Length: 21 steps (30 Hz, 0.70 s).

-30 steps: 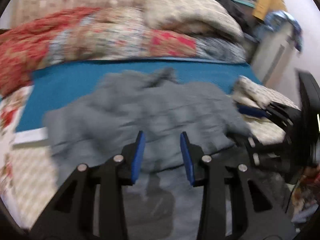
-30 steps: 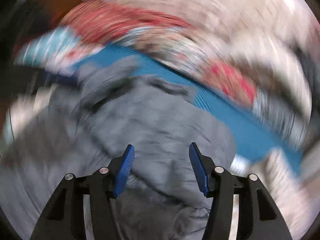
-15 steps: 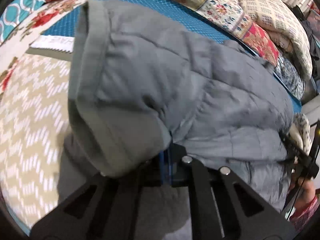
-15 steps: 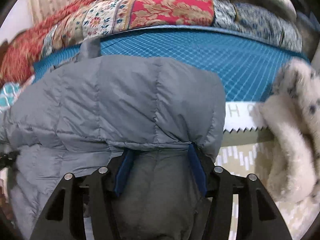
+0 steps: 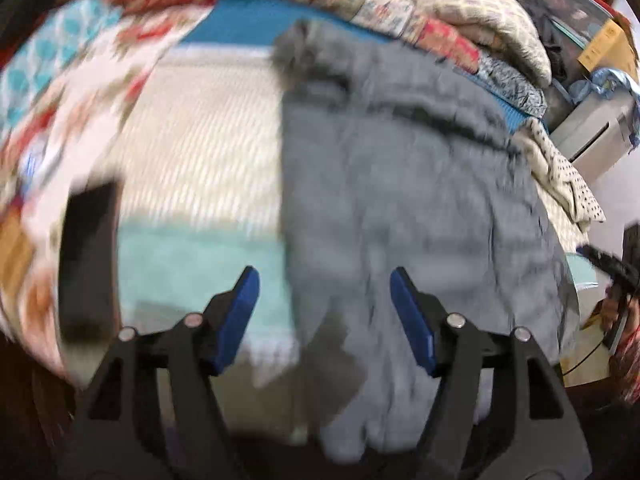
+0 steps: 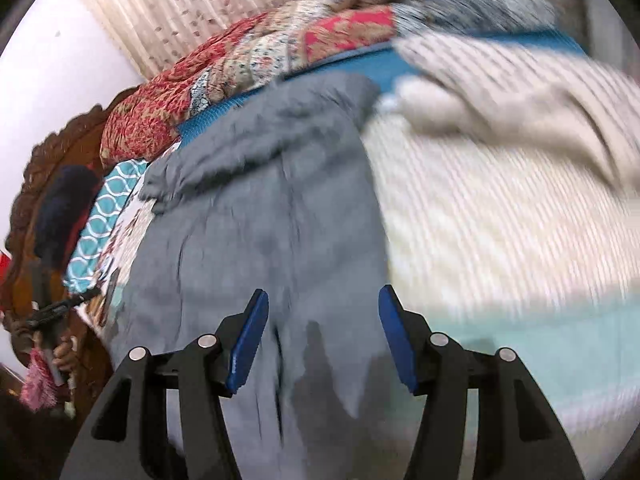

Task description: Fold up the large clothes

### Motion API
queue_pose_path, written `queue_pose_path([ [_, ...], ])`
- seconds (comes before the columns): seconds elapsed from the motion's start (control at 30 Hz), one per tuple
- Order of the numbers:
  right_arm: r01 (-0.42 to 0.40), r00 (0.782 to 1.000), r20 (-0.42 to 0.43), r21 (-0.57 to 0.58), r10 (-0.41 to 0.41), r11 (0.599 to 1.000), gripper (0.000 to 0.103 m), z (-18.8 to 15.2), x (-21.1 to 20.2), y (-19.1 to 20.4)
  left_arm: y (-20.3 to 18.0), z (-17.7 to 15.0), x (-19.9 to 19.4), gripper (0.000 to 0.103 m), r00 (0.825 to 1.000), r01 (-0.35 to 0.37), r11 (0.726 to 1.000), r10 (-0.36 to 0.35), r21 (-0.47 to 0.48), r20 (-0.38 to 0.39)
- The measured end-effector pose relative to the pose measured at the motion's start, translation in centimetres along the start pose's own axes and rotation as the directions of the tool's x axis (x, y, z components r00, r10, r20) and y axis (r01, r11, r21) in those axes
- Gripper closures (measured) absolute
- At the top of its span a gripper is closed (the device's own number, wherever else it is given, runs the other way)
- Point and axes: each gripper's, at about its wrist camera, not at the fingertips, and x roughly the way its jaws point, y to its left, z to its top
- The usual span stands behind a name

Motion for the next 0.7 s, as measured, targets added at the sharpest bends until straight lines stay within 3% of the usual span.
queue_pose_path([
  [0.1, -0.074, 0.996, -0.037, 0.133, 0.079, 0.988, 0.059, -6.2, -2.4, -2.4, 1.7, -4.5, -0.1, 0.037, 0.998, 0.042, 0.994, -0.047, -0.1, -0.053],
  [0.23, -0.157, 0.984, -0.05, 0.2, 0.17, 0.967, 0.059, -10.6, -3.6, -2.9, 1.8, -8.4, 0.2, 0.037, 0.993, 0.081, 0.987, -0.091, -0.137, -0.072],
  [0.33, -0.212, 0.972, -0.052, 0.211, 0.228, 0.954, 0.059, -11.6, -3.3, -2.1, 1.4, -9.8, 0.7, 0.026, 0.988, 0.121, 0.977, -0.134, -0.174, -0.069],
  [0.47, -0.213, 0.968, -0.091, 0.189, 0.233, 0.958, 0.059, -12.2, -1.6, -0.7, 0.4, -10.4, 2.1, 0.025, 0.984, 0.147, 0.974, -0.161, -0.174, -0.069],
  [0.63, -0.207, 0.965, -0.113, 0.215, 0.235, 0.954, 0.059, -13.0, 0.6, -0.7, -0.1, -11.0, 3.8, 0.023, 0.986, 0.121, 0.98, -0.138, -0.158, -0.096],
  [0.7, -0.206, 0.967, -0.103, 0.216, 0.232, 0.955, 0.051, -13.1, 0.8, -0.6, -0.1, -11.2, 3.8, 0.023, 0.986, 0.126, 0.98, -0.14, -0.153, -0.086],
])
